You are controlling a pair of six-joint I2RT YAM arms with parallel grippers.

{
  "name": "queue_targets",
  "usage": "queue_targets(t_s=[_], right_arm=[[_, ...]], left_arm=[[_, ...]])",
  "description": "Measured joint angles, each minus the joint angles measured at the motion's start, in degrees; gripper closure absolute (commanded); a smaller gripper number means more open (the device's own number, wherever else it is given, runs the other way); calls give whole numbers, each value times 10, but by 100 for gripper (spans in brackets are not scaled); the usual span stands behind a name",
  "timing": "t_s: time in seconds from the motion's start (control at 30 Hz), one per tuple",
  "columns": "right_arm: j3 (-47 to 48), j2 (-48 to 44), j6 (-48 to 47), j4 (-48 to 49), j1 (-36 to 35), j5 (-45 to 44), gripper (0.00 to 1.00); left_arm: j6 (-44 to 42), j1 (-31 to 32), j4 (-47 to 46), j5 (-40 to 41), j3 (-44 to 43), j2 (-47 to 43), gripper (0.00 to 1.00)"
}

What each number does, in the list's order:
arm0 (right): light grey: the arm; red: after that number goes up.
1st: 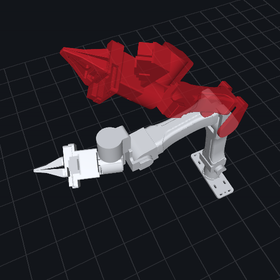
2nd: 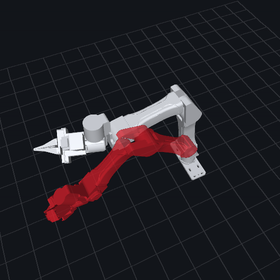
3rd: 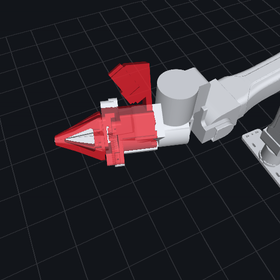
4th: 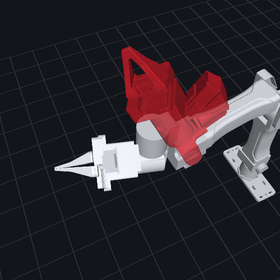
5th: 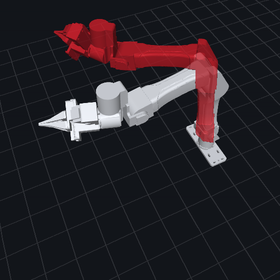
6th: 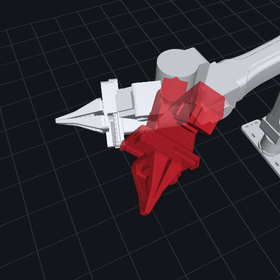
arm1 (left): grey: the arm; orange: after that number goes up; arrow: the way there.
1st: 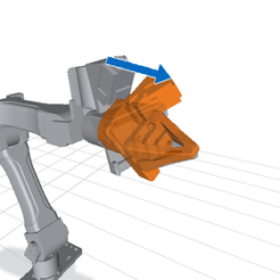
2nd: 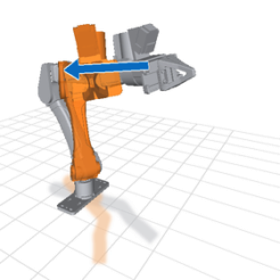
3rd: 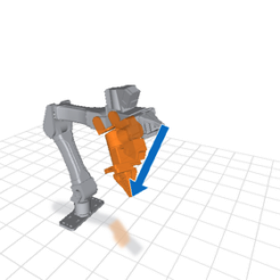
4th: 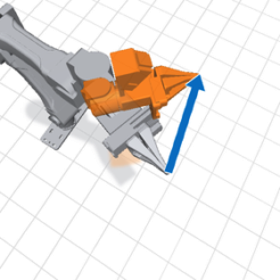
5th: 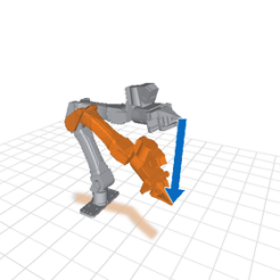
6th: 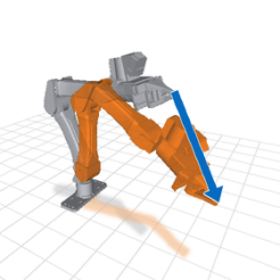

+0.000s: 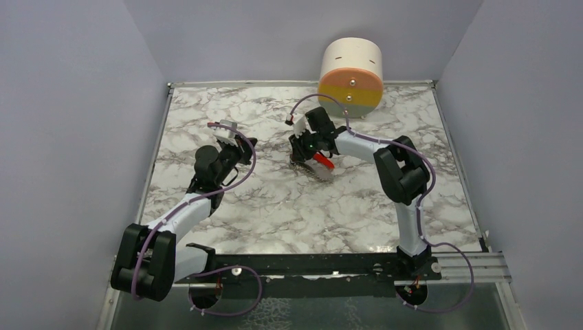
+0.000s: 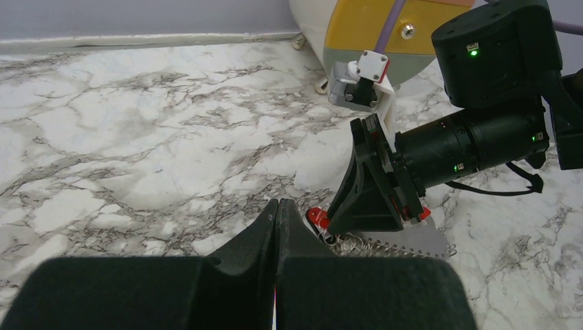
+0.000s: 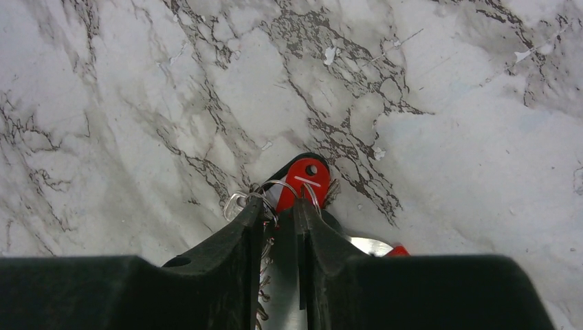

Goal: Remove the keys from the keyring

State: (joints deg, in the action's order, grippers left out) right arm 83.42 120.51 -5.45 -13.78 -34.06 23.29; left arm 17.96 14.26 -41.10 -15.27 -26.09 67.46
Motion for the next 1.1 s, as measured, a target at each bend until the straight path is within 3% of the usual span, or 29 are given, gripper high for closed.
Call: queue_targets(t_s=[0.6, 0.83, 1.1], right_arm=[[8, 5, -9, 2, 0, -4, 76], [10, 5, -15, 6, 0, -18, 86], [12, 5, -20, 18, 0, -32, 87]], left_arm=[[9, 0, -6, -13, 0, 6, 100], [15, 0, -9, -20, 0, 15, 100], [19, 0, -20, -24, 0, 17, 100]])
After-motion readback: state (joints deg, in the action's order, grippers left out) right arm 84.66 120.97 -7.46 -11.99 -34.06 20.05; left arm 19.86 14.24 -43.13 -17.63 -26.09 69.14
